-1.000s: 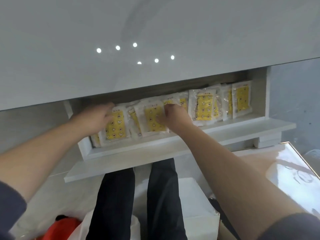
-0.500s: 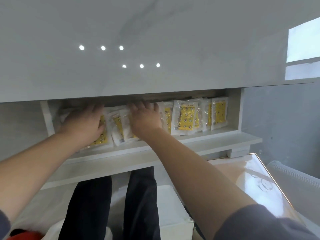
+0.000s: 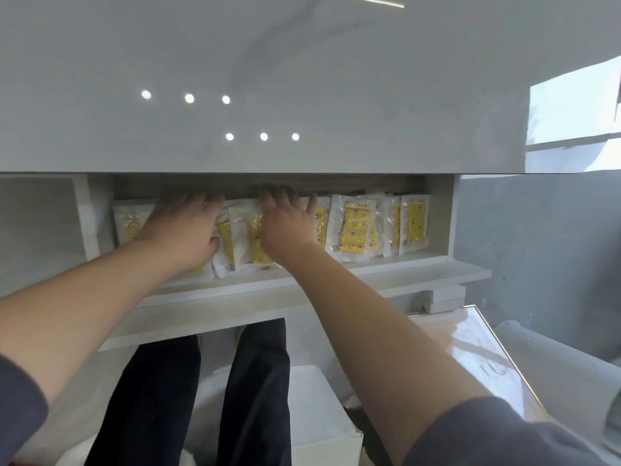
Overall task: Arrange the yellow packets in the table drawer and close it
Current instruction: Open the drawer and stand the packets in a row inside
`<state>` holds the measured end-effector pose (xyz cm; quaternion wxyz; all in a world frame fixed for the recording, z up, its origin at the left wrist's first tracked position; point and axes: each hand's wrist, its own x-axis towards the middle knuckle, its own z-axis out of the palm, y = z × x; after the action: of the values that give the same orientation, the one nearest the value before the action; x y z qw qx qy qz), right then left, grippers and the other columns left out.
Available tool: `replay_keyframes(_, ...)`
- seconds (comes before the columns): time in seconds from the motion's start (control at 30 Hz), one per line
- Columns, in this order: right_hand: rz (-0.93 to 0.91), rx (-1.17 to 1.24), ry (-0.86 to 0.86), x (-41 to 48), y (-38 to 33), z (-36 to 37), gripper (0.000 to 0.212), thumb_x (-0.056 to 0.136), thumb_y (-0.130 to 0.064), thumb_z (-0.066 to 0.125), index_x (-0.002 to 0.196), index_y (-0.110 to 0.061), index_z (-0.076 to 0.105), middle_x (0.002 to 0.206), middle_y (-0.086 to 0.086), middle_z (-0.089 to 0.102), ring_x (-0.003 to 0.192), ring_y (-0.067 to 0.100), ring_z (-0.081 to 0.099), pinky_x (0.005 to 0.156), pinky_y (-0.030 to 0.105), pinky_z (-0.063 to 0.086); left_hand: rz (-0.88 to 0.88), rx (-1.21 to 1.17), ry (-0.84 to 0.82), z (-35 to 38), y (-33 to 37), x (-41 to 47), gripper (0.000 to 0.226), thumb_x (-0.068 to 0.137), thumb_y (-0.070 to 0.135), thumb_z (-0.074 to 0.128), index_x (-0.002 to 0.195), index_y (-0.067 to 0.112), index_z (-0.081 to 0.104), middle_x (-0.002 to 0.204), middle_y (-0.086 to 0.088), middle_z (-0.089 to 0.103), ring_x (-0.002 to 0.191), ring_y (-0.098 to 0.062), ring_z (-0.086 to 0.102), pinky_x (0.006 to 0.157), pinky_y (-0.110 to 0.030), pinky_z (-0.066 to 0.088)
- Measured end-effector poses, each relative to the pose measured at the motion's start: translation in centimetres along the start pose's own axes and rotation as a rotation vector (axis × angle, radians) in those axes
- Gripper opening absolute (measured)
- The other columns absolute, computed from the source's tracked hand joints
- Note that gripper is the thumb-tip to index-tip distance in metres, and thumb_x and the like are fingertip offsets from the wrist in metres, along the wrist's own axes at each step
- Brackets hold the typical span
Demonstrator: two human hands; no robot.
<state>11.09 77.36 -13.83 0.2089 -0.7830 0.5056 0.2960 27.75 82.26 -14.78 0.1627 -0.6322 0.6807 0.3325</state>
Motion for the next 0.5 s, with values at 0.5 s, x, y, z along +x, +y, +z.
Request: replay_keyframes(0.5, 0.019, -0.010, -0.025, 0.1, 2.2, 0.7, 0.069, 0.090, -0.025, 0.051, 0.151, -0.022, 0.019, 0.151, 0.004, 0.030, 0.143, 0.028, 0.021, 0.114, 0.065, 0.003, -0.014, -0.006, -0.036, 0.4, 1.3, 0.7, 0.071, 0.084, 0.032, 0.054, 0.146, 0.018, 0.023, 0.138, -0.008, 0.041, 0.126, -0.030, 0.040, 0.106, -0.045, 0.032)
